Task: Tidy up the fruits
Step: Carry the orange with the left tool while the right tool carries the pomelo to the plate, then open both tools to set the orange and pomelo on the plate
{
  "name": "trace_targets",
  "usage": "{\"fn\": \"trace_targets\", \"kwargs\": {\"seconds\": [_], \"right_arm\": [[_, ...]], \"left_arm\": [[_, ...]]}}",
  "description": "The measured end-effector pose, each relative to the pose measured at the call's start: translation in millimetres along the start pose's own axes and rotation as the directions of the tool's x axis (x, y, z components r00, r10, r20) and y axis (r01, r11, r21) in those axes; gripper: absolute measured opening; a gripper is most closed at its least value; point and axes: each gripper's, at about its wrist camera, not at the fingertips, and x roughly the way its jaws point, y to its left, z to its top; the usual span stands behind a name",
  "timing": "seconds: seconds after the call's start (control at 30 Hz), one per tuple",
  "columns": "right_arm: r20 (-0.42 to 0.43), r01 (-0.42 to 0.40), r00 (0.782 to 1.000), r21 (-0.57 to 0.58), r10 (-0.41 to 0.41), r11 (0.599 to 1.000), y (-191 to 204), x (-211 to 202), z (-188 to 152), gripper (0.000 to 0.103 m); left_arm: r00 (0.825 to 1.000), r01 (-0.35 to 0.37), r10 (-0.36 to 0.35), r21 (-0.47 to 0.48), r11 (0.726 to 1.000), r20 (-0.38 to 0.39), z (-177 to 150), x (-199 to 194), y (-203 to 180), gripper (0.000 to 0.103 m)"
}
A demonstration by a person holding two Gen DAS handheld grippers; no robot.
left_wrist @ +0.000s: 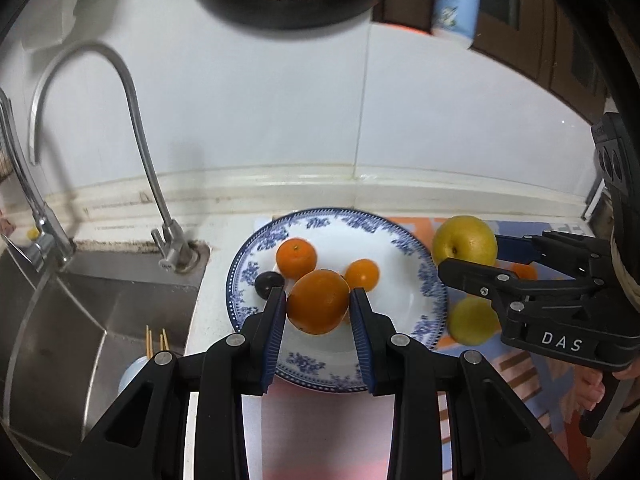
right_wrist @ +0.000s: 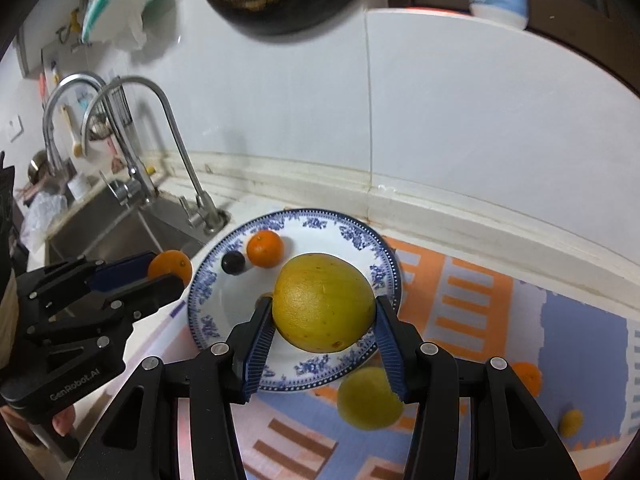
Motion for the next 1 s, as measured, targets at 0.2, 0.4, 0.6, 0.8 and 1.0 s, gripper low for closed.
{"fn": "trace_targets", "kwargs": {"seconds": [0.2, 0.4, 0.6, 0.8, 1.0], "right_arm": [[-0.091, -0.012, 0.996, 0.016, 0.013, 1.0, 0.7, 31.6, 1.2, 0.05], [-0.16, -0.012, 0.987, 0.023, 0.015, 1.0, 3.3, 52.7, -2.1, 0.05], [-0.183, -0.012, 0.983, 0.014, 0.014, 1.0, 6.8, 59.8, -2.3, 0.05], [-0.197, -0.017, 0.98, 0.022, 0.021, 1.0, 6.9, 64.8, -3.6, 0.051], [-0.123, 0.002, 0.992, -0.01, -0.003, 1.0, 10.7, 41.8, -0.1, 0.056]], "left_arm": [[0.998, -0.016, 0.014, -0.021, 1.0, -0.066, -4.2, 28.5, 13.9, 0.032], [0.994, -0.019, 0.016, -0.027, 0.999, -0.11, -10.4, 44.1, 18.1, 0.032], [0.991, -0.016, 0.013, -0.027, 1.0, -0.132, -12.1, 50.4, 18.3, 0.032], [0.99, -0.029, 0.025, -0.028, 0.999, -0.141, -13.2, 49.0, 18.6, 0.046], [0.993, -0.046, 0.045, -0.013, 0.999, -0.105, -12.6, 26.5, 11.8, 0.055]]}}
